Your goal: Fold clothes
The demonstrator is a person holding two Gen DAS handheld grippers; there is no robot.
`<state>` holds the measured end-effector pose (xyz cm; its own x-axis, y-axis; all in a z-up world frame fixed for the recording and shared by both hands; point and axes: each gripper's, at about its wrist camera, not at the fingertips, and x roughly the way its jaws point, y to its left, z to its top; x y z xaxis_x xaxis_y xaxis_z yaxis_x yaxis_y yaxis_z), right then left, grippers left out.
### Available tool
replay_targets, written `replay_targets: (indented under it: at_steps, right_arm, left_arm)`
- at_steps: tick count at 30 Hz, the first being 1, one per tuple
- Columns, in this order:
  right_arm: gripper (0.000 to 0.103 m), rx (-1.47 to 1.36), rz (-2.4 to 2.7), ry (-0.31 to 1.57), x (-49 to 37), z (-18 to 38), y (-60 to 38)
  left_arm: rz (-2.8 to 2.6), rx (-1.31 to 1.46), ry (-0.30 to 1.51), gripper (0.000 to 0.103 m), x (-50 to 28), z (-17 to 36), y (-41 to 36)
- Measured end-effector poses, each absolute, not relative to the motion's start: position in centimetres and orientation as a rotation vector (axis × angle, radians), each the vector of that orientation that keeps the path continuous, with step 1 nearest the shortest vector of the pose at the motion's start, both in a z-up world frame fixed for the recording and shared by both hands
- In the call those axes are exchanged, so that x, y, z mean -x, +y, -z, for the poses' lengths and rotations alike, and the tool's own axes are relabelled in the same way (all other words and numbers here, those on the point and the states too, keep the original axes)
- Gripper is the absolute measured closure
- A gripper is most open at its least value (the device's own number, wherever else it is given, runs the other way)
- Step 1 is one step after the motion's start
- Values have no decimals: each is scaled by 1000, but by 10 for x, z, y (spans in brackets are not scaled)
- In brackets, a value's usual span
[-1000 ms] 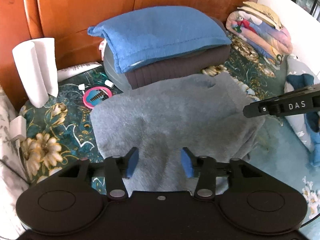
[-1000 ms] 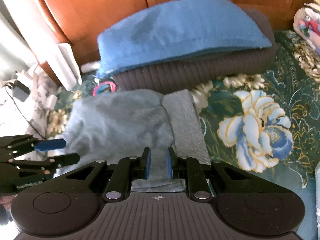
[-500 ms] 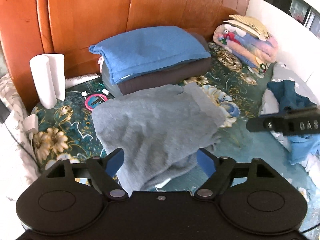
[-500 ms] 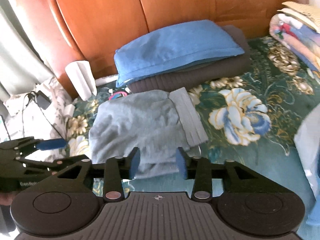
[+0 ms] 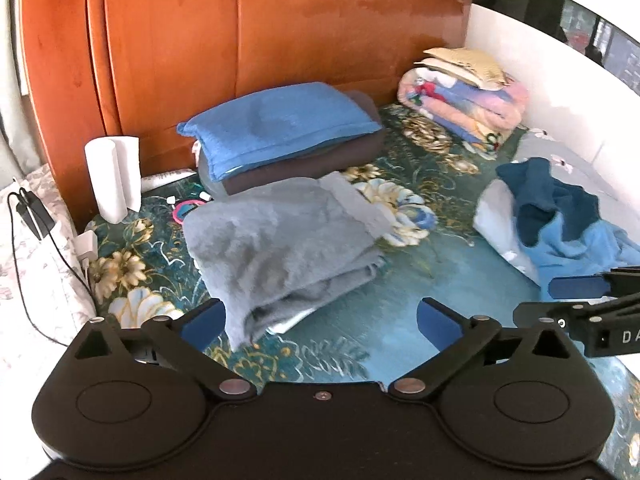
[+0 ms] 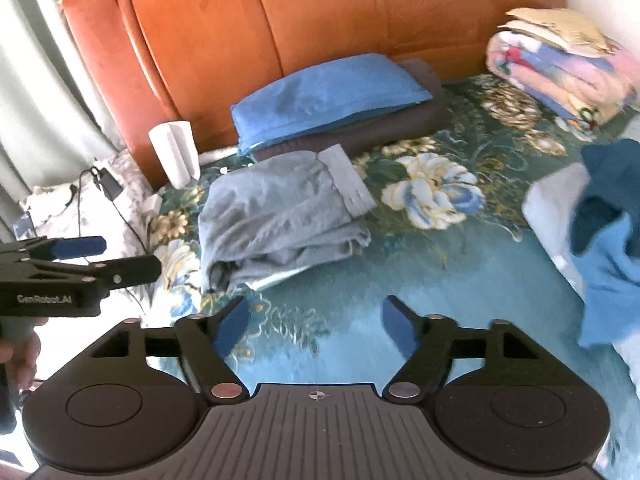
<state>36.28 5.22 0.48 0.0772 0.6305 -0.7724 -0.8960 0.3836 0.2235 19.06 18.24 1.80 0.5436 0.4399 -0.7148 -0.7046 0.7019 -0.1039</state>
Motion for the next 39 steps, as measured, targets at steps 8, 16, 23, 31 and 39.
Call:
replay_targets:
  at_steps: [8,16,23,31,39]
  right_arm:
    - [27,296,-1141,882,-347,-34,-20]
    - [22,266,-1116,847,-332,-51,-83]
    - [22,249,-1106,830,-317,-62,-131]
    - [16,230,-1043,826,-294,-69,-171]
    - [15,192,-856,848,-251,-70,-203]
  left_arm:
    - [-647,371,701,2,-183,-40,125]
    - [-612,311,684,2,-177,-59,67]
    - [-585,272,670,2,-167,-76,22]
    - [-503,226,671,2,-156,-87,-6]
    - [-341,188,659,2,-137,-88,-11]
